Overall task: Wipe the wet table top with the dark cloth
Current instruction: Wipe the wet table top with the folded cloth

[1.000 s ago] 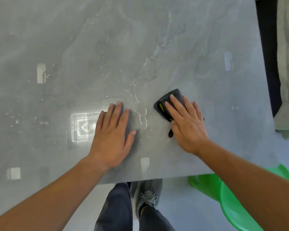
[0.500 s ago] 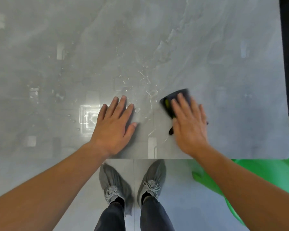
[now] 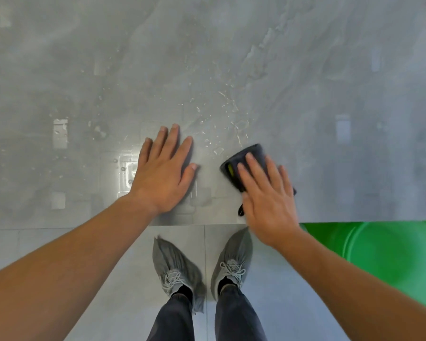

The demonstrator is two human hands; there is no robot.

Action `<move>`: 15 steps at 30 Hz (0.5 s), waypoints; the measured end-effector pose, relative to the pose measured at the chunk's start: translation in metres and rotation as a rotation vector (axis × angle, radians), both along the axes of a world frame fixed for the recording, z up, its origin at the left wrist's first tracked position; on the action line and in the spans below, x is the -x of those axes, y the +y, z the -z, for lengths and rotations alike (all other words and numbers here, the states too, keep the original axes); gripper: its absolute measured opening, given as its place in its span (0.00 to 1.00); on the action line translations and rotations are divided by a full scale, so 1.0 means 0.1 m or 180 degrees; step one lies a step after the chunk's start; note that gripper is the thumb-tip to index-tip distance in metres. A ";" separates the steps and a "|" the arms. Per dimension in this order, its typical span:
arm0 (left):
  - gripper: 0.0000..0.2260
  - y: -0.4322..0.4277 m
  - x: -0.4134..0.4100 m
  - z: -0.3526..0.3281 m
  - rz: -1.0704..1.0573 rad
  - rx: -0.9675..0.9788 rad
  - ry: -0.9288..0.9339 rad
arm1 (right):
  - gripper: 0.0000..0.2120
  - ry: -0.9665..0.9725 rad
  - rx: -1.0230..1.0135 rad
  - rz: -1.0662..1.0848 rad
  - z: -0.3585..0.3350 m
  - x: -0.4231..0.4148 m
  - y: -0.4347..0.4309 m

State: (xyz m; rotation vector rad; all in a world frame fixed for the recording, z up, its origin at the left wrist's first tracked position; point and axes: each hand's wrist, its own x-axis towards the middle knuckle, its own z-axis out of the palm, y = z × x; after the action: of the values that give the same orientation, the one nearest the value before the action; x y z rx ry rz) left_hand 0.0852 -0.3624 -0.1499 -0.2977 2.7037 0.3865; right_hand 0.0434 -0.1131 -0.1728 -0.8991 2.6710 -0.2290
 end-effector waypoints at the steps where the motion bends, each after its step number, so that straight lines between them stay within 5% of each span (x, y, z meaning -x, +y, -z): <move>1: 0.32 -0.02 0.00 0.00 0.0004 -0.0044 0.0015 | 0.28 0.0033 0.0034 0.0254 0.00 0.14 -0.01; 5: 0.31 -0.09 -0.02 0.01 0.0075 -0.0120 0.0060 | 0.28 0.0000 0.0108 0.1409 0.01 0.20 -0.34; 12: 0.31 -0.15 -0.05 0.04 0.0098 -0.0234 0.0160 | 0.29 0.0062 -0.0003 -0.0131 0.01 -0.28 -0.47; 15: 0.31 -0.16 -0.05 0.07 0.0132 -0.0241 0.0163 | 0.29 0.0172 -0.0065 0.0272 0.03 0.13 -0.48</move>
State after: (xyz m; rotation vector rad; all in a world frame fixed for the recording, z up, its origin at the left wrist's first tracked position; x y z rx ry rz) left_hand 0.0907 -0.3785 -0.1570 -0.2125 2.7325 0.4895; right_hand 0.0303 -0.1608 -0.1756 -0.7969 2.7596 -0.1991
